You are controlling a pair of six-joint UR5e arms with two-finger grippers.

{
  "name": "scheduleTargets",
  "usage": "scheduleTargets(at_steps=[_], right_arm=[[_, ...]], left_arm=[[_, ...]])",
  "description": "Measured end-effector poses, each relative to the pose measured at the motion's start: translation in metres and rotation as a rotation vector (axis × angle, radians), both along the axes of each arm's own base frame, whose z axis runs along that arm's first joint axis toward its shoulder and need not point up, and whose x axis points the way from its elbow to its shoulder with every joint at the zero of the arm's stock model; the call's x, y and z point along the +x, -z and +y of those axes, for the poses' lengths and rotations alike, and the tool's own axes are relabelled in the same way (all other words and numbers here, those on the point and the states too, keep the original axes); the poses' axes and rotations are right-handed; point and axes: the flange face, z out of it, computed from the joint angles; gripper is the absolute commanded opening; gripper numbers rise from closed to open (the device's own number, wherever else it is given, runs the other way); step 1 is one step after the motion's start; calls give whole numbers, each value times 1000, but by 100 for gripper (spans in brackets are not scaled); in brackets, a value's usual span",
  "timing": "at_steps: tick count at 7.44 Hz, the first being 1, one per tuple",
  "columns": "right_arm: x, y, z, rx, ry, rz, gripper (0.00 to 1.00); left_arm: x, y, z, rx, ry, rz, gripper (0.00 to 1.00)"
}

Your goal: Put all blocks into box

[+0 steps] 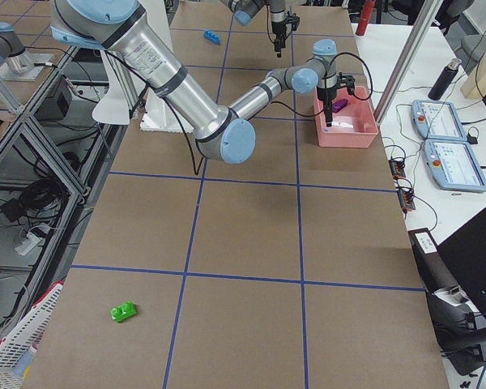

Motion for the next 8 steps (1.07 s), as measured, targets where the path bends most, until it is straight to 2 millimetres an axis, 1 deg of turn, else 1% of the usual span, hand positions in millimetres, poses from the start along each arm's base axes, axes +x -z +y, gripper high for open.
scheduleTargets(at_steps=[1,2,3,4,5,6,7,8], right_arm=[[28,-10,16,1,29,5,99],[61,-30,38,8,63,6,99],[95,-55,61,16,98,1,99],[131,-85,88,24,134,0,99],[167,-118,120,34,168,14,99],[202,-149,152,44,201,38,99],[235,-177,188,41,228,61,99],[268,-207,227,30,253,78,99]], left_arm=[[-19,-19,20,21,-39,-29,100],[-41,-43,43,35,-81,-65,100],[-61,-65,65,27,-107,-94,100],[-80,-87,87,14,-119,-114,100],[-102,-114,111,12,-124,-119,100],[-126,-143,140,14,-128,-119,100],[-147,-166,168,9,-135,-122,100],[-158,-180,189,-4,-154,-128,100]])
